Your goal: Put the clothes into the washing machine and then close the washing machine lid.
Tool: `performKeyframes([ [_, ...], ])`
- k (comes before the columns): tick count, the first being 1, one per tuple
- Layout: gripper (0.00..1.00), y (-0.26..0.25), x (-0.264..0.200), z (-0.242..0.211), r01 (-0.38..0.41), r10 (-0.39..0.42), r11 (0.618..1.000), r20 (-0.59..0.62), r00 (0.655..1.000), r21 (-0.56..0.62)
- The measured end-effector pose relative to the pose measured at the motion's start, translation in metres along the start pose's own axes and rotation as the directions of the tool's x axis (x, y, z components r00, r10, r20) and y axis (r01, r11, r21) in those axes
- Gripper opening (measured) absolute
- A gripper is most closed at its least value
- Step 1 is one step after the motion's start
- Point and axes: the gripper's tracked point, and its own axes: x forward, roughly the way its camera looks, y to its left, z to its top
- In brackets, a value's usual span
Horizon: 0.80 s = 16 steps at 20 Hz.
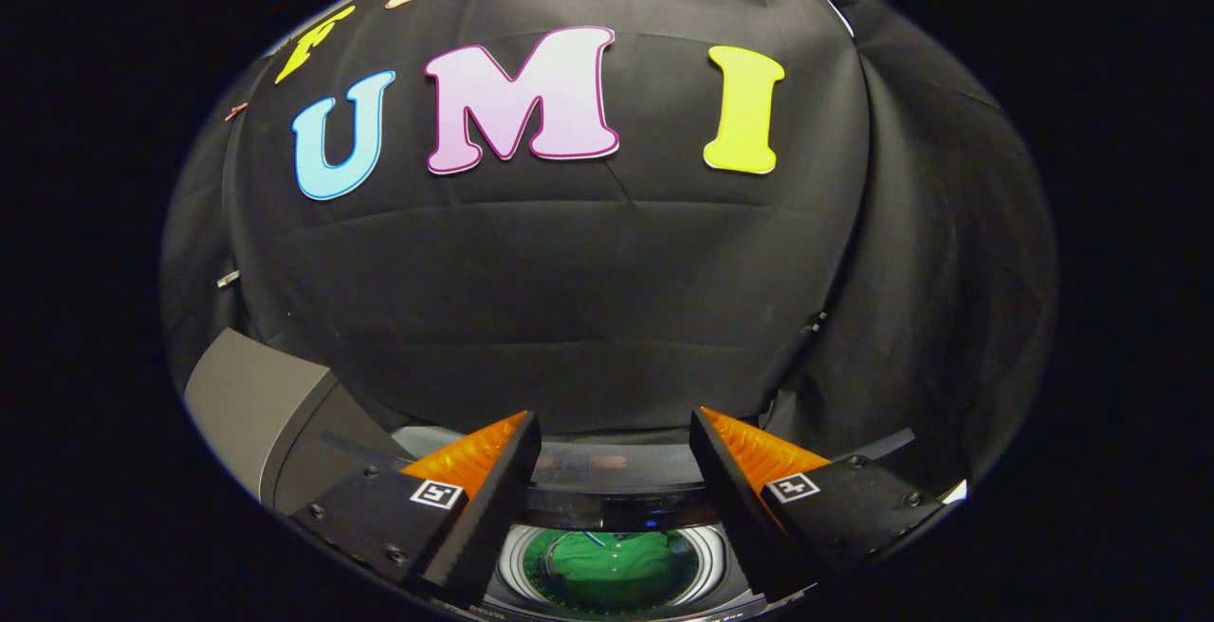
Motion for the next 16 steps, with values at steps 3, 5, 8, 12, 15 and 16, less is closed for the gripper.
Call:
performKeyframes([
  [3,0.99,0.0,-0.013,-0.013,0.016,-0.016,1.0,-0.01,1.0,0.0],
  [5,0.99,-0.001,-0.023,-0.025,0.023,-0.023,1.0,-0.018,1.0,0.001],
  [8,0.99,-0.001,-0.036,-0.047,0.035,-0.035,0.999,-0.051,0.998,0.0],
  [12,0.99,0.007,-0.056,-0.104,0.051,-0.052,0.999,-0.133,0.99,-0.009],
  [15,0.99,0.027,-0.079,-0.121,0.063,-0.06,0.998,-0.108,0.992,0.027],
  [16,0.99,0.037,-0.084,-0.124,0.06,-0.055,0.997,-0.105,0.993,0.042],
])
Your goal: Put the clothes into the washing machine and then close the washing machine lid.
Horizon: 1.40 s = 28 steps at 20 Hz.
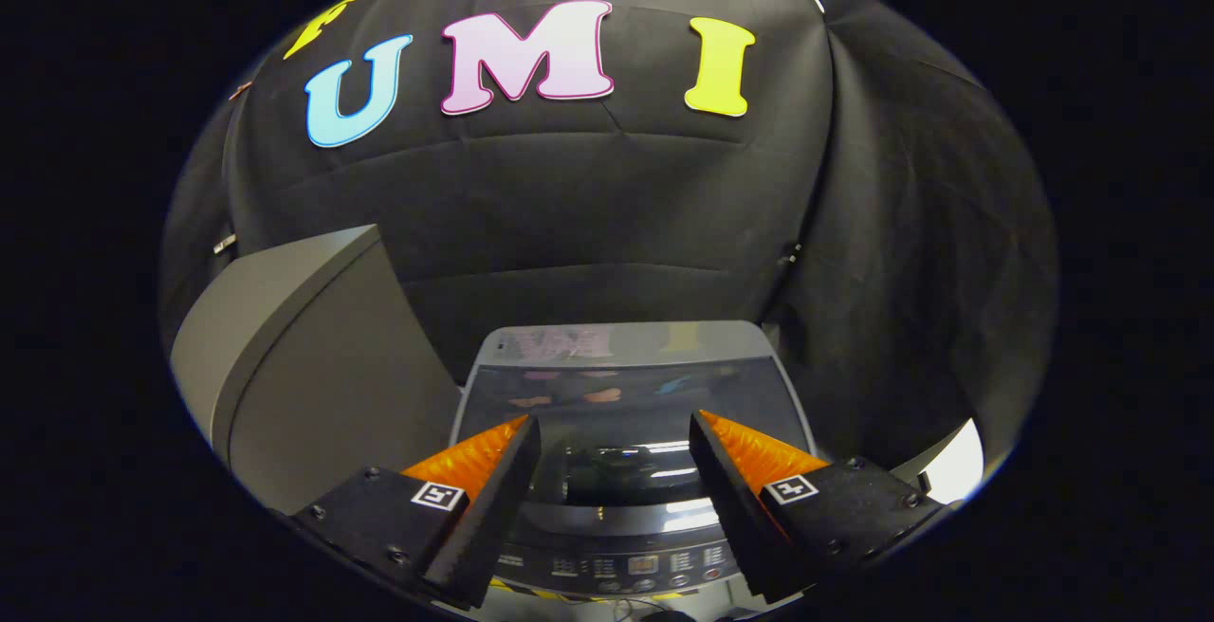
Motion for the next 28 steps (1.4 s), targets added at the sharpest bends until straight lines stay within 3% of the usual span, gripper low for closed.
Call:
performKeyframes([
  [2,0.99,0.023,-0.011,0.008,-0.007,0.007,1.0,0.035,0.999,0.007],
  [6,0.99,0.055,-0.044,0.083,-0.027,0.023,1.0,0.238,0.971,0.015],
  [9,0.99,0.077,-0.067,0.13,-0.056,0.036,0.997,0.376,0.926,0.043],
  [12,0.99,0.103,-0.094,0.174,-0.076,0.061,0.997,0.512,0.857,0.009],
  [14,0.99,0.123,-0.109,0.188,-0.092,0.093,0.995,0.575,0.813,-0.031],
  [19,0.98,0.159,-0.135,0.193,-0.103,0.15,0.989,0.645,0.75,-0.11],
  [21,0.98,0.159,-0.139,0.193,-0.111,0.161,0.987,0.656,0.737,-0.118],
  [28,0.98,0.161,-0.137,0.197,-0.092,0.13,0.992,0.652,0.747,-0.092],
])
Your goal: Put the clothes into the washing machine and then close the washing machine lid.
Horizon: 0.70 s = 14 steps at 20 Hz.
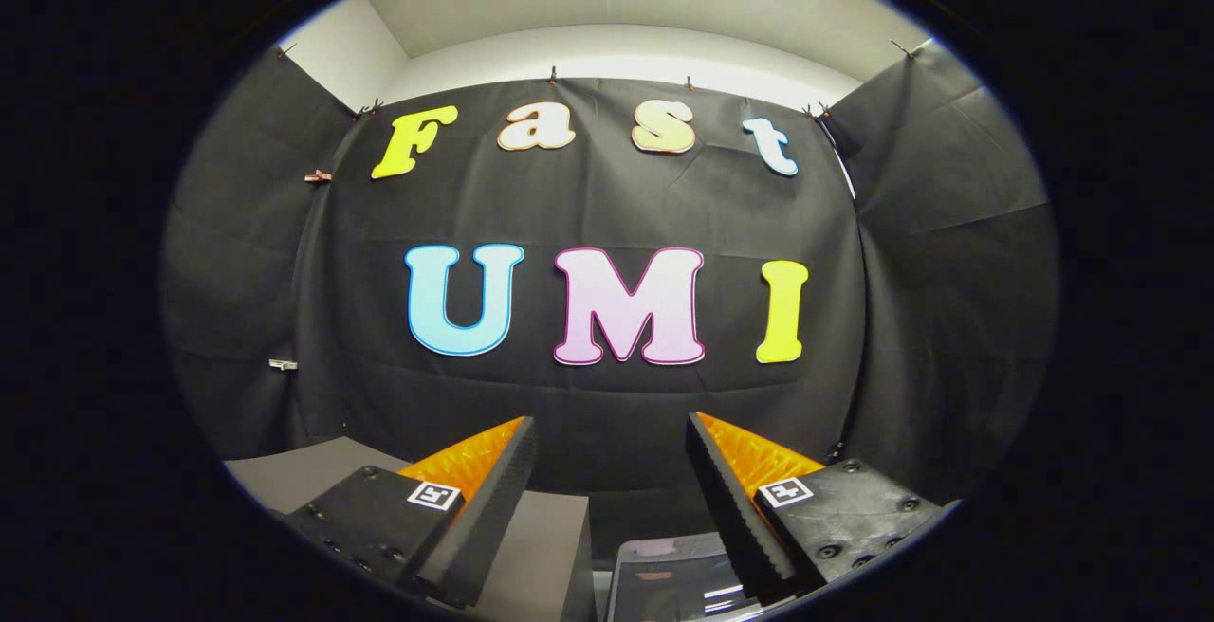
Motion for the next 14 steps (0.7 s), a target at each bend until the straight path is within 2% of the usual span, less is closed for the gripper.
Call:
performKeyframes([
  [14,0.98,0.002,0.0002,0.0044,-0.043,0.043,0.999,0.027,0.999,-0.021],
])
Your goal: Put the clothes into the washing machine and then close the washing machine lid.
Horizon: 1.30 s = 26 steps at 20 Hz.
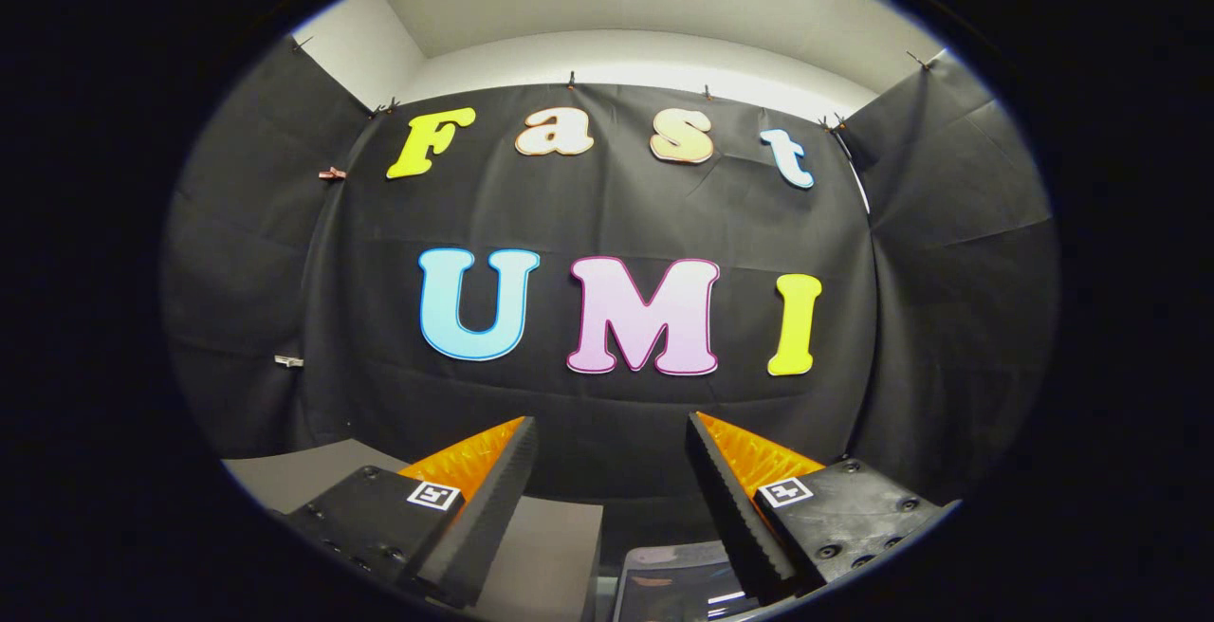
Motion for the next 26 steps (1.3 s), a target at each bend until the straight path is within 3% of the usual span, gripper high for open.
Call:
performKeyframes([
  [26,0.98,-0.0004,-0.0003,-0.0026,-0.003,0.003,1.0,-0.008,1.0,-0.015],
])
